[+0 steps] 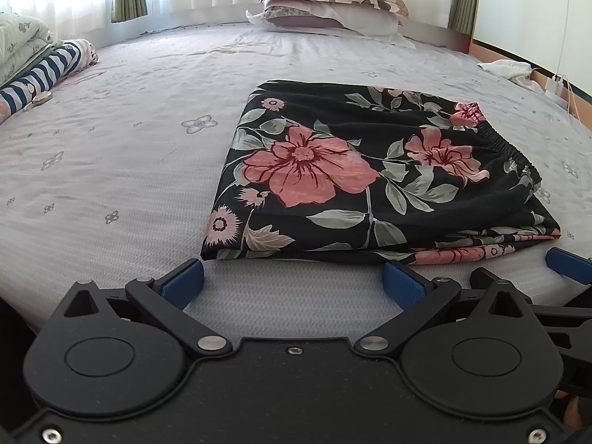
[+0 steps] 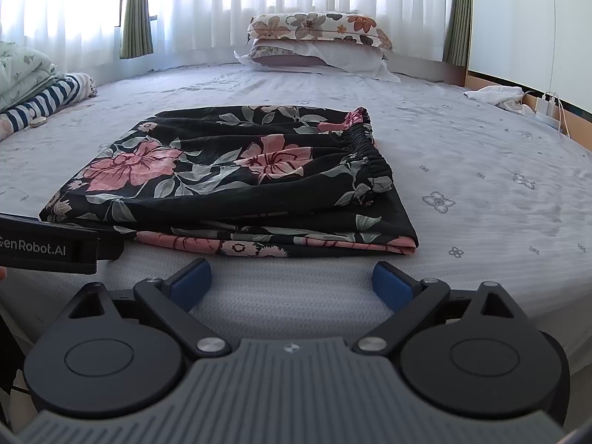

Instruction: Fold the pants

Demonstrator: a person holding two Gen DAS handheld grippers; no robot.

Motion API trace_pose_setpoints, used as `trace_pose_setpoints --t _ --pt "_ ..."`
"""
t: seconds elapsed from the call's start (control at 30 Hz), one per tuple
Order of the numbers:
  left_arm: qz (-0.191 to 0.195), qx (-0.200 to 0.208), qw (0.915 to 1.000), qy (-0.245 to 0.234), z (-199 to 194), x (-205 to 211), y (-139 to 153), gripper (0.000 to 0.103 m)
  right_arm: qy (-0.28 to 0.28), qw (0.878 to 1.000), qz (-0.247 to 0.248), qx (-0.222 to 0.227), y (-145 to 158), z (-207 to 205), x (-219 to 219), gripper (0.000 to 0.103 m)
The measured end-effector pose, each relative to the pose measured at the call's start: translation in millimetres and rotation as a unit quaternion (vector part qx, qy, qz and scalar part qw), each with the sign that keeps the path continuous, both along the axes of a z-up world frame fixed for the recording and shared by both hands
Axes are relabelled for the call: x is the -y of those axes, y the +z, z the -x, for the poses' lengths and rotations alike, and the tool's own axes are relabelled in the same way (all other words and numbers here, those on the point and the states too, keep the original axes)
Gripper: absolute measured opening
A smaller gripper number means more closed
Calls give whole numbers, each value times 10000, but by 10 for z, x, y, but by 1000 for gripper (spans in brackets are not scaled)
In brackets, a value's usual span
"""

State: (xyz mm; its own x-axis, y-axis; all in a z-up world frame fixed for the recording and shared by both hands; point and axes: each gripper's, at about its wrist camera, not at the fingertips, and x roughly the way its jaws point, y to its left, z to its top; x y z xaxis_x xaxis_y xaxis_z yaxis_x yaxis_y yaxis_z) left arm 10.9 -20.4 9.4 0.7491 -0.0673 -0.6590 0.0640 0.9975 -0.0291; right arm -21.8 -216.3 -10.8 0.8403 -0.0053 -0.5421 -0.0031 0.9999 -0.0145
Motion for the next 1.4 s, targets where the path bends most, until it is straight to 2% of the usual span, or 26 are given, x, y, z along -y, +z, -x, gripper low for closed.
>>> trace_pose_setpoints --t 1.4 --pt "-28 -17 10000 56 -21 11 -22 103 15 10000 17 -5 0 -6 1 102"
